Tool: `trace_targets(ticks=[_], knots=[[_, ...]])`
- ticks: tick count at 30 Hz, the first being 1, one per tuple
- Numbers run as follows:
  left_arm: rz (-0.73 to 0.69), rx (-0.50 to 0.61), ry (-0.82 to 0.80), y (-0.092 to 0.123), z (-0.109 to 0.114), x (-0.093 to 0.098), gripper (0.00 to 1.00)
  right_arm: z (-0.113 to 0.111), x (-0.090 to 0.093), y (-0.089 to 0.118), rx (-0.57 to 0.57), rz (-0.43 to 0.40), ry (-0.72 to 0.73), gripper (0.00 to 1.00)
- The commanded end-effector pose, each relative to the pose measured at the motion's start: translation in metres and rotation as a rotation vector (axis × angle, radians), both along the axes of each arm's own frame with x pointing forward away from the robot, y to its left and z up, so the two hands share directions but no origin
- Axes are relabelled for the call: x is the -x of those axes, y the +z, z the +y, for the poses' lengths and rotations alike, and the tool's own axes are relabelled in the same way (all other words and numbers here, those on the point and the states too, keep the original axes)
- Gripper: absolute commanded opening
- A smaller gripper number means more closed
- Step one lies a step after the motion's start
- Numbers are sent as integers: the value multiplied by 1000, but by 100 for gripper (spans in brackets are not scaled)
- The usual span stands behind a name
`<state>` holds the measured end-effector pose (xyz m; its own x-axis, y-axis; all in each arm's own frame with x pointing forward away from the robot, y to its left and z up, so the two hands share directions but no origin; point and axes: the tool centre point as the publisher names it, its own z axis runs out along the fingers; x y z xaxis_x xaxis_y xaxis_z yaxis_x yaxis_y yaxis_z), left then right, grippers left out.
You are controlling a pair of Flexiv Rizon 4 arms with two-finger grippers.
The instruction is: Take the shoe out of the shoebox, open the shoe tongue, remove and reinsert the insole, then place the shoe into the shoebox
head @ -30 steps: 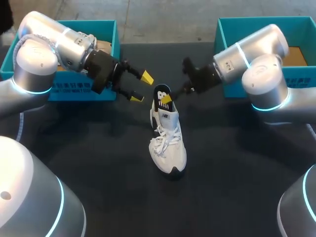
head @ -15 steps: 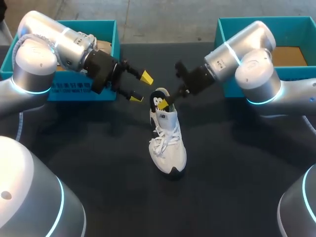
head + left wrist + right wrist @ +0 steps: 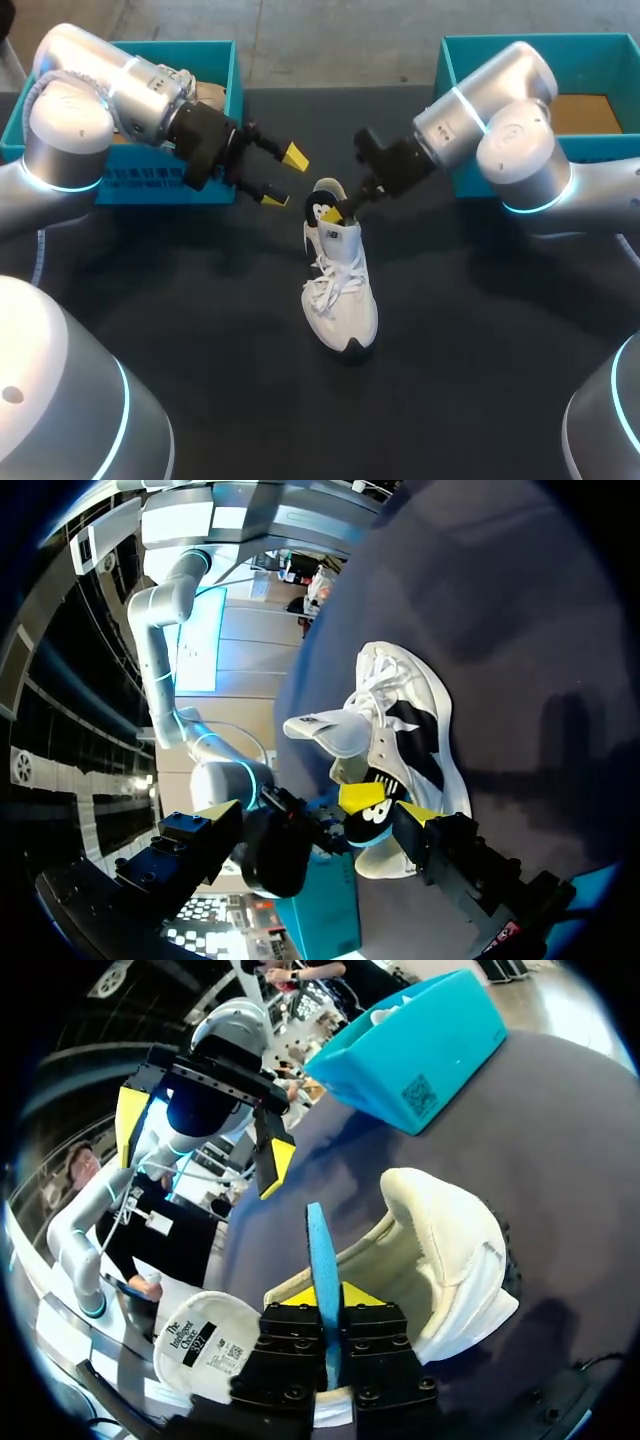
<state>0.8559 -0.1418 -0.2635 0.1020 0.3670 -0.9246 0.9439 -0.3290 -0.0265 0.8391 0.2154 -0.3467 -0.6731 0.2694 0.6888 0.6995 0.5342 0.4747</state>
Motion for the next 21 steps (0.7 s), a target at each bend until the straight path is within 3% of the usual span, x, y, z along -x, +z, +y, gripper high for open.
trace_targets(ticks=[1, 4, 13, 16, 19, 21], knots=[[-2, 1, -1, 0, -1, 0, 100, 0, 0, 11, 19, -26, -6, 25], [-4, 3, 0, 0, -1, 0, 100, 0, -3, 15, 27, -40, 1, 34], [0, 2, 6, -1, 2, 1, 100, 0, -11, 25, 40, -69, 11, 33], [0, 1, 7, -1, 2, 1, 100, -1, -17, 24, 39, -80, 9, 25], [-1, -2, 6, -1, 2, 1, 100, 2, -23, 24, 40, -92, 12, 0], [-1, -4, 5, -1, 2, 1, 100, 2, -26, 21, 40, -94, 19, 0]])
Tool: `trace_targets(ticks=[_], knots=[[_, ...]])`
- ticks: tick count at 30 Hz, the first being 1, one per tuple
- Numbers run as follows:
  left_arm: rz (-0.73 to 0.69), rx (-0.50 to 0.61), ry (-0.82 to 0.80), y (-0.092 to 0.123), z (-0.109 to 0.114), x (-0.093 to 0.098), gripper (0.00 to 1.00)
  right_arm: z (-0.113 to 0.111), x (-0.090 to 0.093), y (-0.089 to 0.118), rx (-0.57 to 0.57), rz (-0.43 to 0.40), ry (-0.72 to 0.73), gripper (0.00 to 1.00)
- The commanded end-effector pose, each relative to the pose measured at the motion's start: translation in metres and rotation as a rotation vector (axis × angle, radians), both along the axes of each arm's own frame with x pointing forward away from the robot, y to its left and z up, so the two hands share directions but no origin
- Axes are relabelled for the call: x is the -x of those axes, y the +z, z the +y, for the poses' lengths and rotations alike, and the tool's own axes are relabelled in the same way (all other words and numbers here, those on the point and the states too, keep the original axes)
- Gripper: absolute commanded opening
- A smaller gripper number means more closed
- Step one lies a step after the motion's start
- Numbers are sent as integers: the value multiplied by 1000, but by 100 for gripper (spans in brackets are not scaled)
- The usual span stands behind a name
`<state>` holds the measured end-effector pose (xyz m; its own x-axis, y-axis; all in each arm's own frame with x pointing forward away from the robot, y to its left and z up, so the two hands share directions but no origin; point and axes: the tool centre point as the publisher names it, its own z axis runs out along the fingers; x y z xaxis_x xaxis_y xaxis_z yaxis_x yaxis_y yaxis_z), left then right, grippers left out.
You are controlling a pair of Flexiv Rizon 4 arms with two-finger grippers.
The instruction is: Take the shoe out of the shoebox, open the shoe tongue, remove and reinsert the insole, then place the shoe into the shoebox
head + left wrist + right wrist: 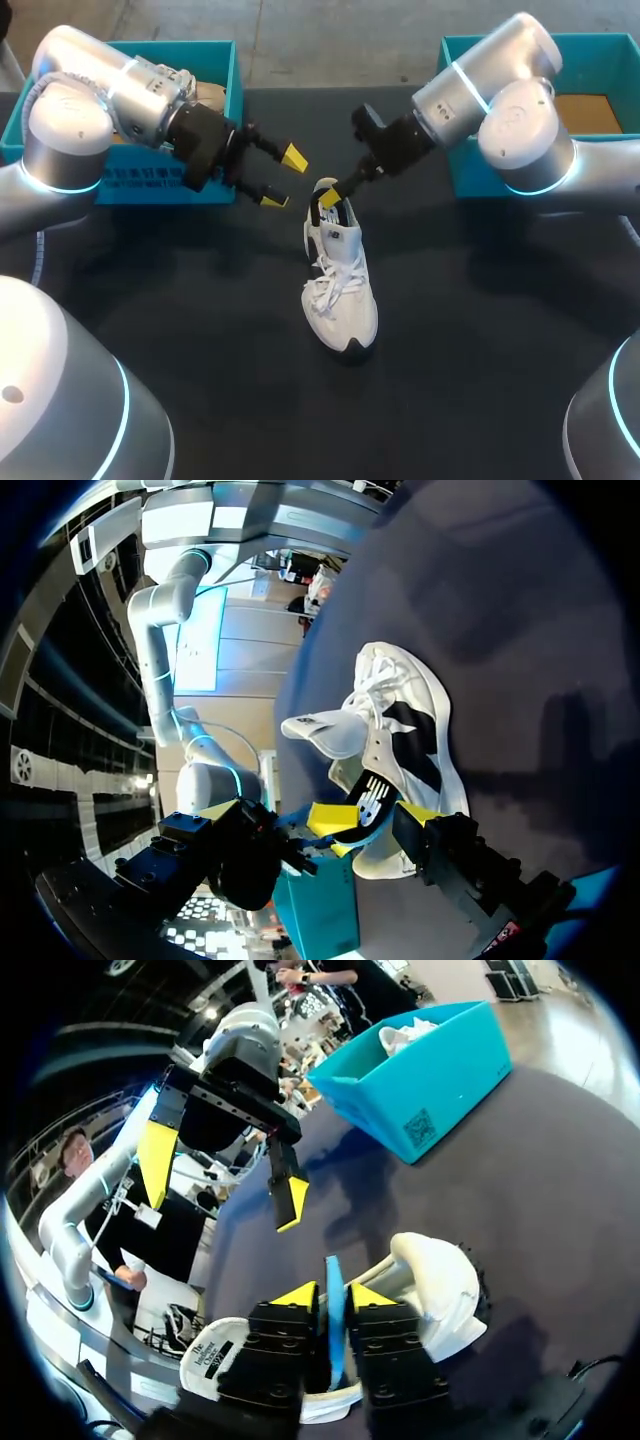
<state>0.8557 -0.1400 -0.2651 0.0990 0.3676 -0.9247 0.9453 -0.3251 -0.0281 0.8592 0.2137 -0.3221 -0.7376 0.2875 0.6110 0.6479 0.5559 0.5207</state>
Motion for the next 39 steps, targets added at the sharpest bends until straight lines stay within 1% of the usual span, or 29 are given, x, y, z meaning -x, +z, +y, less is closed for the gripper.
trace_targets(ticks=[1, 5, 13, 16, 22, 23, 24, 26, 29, 30, 33, 36, 39], knots=[[-3, -5, 2, 1, 0, 0, 100, 5, -7, -4, 11, 6, 22, 0], [-3, -12, 4, 0, 1, -3, 100, 10, -5, -7, 26, 24, 40, 0], [4, -21, 17, -6, 3, -7, 100, 7, 13, -19, 49, 82, 43, 0], [7, -29, 23, -10, 3, -9, 100, 6, 18, -21, 50, 91, 38, 0], [13, -31, 26, -13, 3, -11, 100, 6, 21, -22, 51, 102, 29, 0], [14, -31, 26, -13, 3, -11, 100, 6, 21, -22, 51, 102, 27, 4], [15, -32, 26, -13, 3, -11, 100, 7, 21, -22, 51, 102, 26, 19], [16, -32, 24, -13, 3, -11, 100, 7, 20, -19, 56, 88, 21, 21], [16, -29, 23, -13, 2, -11, 100, 6, 18, -14, 63, 73, 19, 30], [16, -29, 24, -13, 3, -11, 100, 6, 18, -12, 67, 66, 20, 35], [16, -27, 26, -13, 4, -10, 100, 6, 17, -6, 72, 46, 19, 37], [18, -25, 28, -13, 5, -9, 100, 11, 16, 4, 76, 25, 16, 38], [19, -23, 28, -13, 5, -7, 100, 11, 14, 8, 78, 9, 15, 42]])
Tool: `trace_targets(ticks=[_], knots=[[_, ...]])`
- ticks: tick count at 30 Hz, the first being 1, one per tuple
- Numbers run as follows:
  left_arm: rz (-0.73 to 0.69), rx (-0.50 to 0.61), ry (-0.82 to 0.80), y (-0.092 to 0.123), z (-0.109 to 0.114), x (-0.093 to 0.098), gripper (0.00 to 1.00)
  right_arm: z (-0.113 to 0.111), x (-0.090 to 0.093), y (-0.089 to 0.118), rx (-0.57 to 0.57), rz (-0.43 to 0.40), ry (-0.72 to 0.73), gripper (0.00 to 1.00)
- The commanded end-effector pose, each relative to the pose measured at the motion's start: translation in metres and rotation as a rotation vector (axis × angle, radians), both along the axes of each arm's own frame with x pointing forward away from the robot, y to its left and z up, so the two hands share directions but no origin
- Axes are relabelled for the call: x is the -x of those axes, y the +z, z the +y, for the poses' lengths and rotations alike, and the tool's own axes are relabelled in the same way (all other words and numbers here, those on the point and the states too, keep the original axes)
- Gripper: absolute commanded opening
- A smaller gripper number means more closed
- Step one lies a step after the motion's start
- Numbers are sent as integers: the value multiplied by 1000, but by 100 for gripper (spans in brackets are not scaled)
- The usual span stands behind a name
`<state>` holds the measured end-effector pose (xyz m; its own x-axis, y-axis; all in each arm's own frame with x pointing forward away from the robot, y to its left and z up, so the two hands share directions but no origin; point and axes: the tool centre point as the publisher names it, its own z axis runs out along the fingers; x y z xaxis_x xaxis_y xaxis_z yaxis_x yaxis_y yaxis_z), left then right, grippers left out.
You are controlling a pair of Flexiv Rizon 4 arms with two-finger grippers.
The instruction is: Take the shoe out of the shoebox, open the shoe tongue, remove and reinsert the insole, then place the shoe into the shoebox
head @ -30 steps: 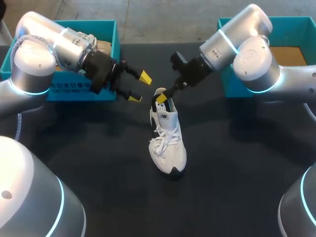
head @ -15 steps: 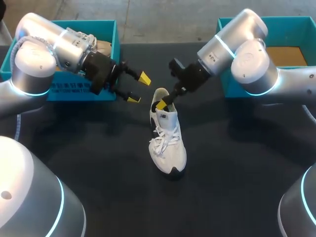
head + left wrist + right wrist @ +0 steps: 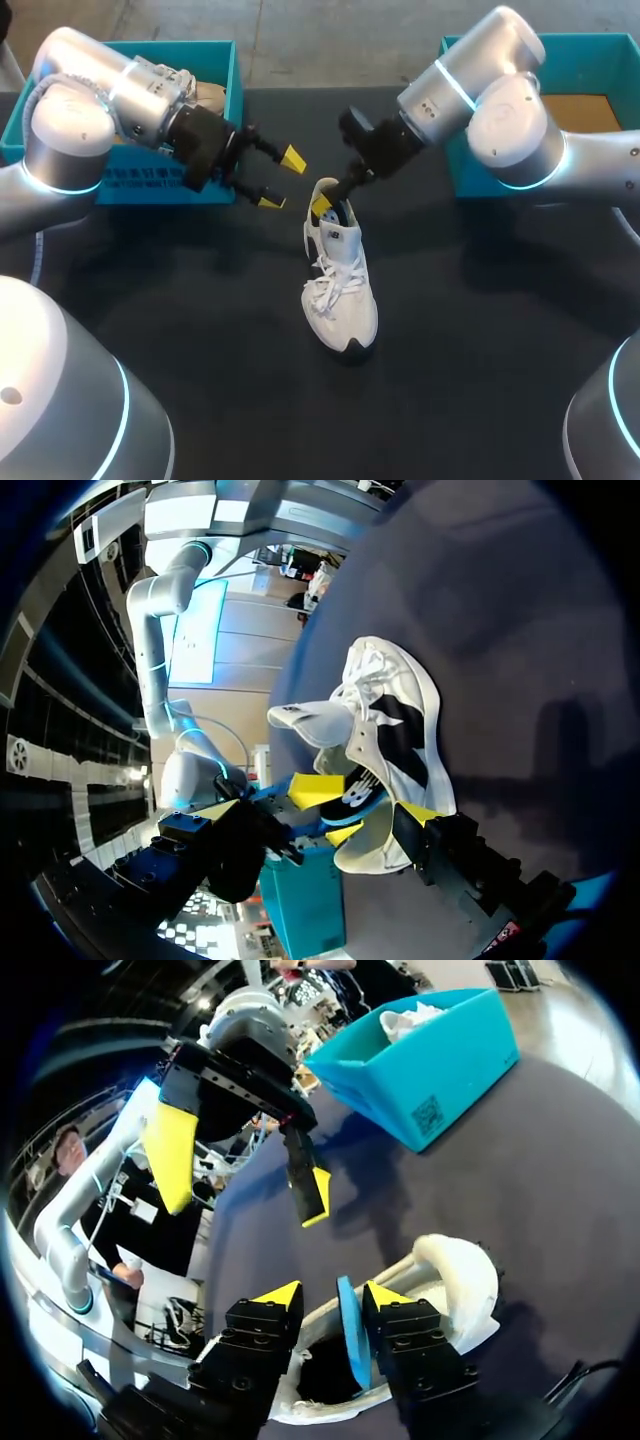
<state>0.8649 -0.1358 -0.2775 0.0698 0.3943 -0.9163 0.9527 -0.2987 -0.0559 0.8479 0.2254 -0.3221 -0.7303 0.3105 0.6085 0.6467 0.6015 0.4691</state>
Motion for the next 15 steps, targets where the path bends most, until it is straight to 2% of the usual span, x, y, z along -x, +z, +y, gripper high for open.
trace_targets(ticks=[1, 9, 12, 15], knots=[[-1, 4, 1, -1, 1, 2, 100, -1, 2, 9, 12, -22, -6, 43], [0, 6, -1, -1, 1, 2, 100, -4, -11, 20, -8, -90, -27, 44], [2, 0, -4, -2, 1, 2, 100, -6, -20, 28, -56, -137, -82, 44], [3, -12, -6, -2, 2, -1, 100, -5, -26, 34, -72, -160, -149, 37]])
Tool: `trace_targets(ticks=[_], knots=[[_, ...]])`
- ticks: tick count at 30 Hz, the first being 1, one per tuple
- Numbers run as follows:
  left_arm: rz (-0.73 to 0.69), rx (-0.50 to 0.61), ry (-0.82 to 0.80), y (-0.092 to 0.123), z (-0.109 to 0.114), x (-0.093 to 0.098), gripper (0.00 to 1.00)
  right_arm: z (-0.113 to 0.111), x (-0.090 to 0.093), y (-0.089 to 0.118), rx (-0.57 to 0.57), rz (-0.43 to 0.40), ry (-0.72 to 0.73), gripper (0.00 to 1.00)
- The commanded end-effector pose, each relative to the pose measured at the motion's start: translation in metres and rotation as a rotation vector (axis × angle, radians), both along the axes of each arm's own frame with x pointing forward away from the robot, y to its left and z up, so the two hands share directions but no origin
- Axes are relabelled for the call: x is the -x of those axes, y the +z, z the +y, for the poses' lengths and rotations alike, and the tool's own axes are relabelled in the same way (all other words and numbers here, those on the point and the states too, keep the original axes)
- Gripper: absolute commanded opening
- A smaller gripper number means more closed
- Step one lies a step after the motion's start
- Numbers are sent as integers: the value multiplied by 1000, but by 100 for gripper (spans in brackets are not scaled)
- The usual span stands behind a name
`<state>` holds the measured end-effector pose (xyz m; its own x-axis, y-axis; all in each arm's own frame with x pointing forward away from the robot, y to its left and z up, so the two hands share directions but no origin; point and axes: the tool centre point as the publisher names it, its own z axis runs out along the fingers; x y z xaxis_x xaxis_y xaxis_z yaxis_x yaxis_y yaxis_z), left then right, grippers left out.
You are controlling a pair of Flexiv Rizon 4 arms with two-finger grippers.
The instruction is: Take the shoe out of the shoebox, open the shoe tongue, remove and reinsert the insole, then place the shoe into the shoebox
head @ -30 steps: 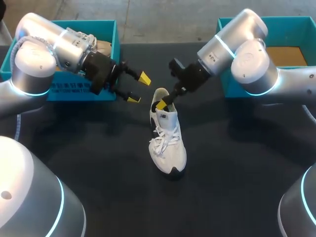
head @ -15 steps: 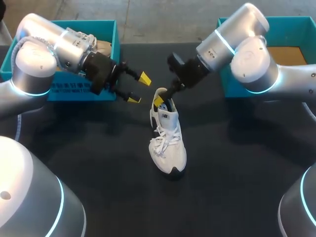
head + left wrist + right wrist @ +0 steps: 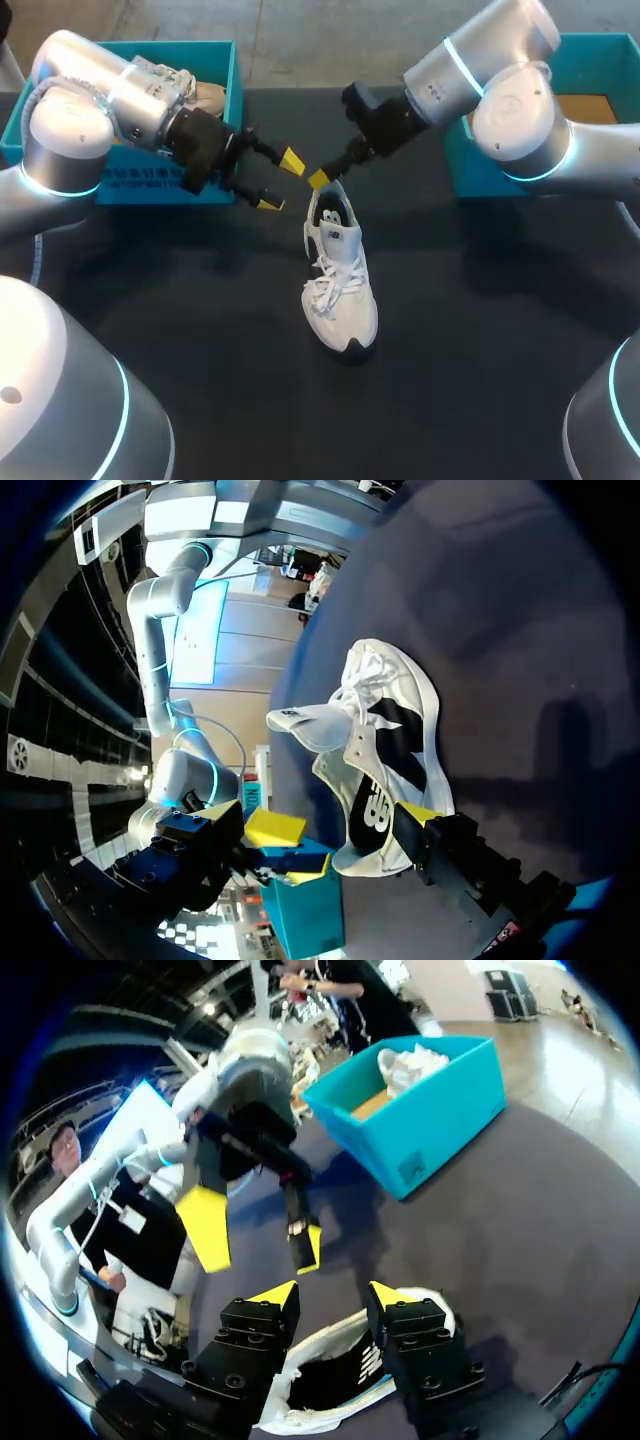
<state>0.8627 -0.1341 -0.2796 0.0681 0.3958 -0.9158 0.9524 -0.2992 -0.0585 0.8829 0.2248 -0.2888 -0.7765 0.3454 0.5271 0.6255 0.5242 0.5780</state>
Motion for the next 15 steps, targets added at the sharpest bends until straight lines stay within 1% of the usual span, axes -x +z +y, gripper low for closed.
trace_targets(ticks=[1, 2, 3, 7, 11, 15], knots=[[1, -12, -5, 1, 1, -4, 100, -5, 8, 0, -26, -33, -83, 30], [0, -14, -5, 1, 1, -5, 100, -6, 8, 0, -27, -35, -103, 16], [-3, -17, -6, 2, 1, -6, 100, -6, 7, 0, -32, -41, -116, 0], [-13, -17, -10, 7, 1, -9, 100, -5, 9, 3, -15, -33, -197, 0], [-16, -27, -26, 10, 0, -12, 100, -13, 15, 8, 4, -37, -318, 0], [-31, -61, -40, 14, 2, -16, 100, -19, 21, 10, 74, -23, -414, 0]])
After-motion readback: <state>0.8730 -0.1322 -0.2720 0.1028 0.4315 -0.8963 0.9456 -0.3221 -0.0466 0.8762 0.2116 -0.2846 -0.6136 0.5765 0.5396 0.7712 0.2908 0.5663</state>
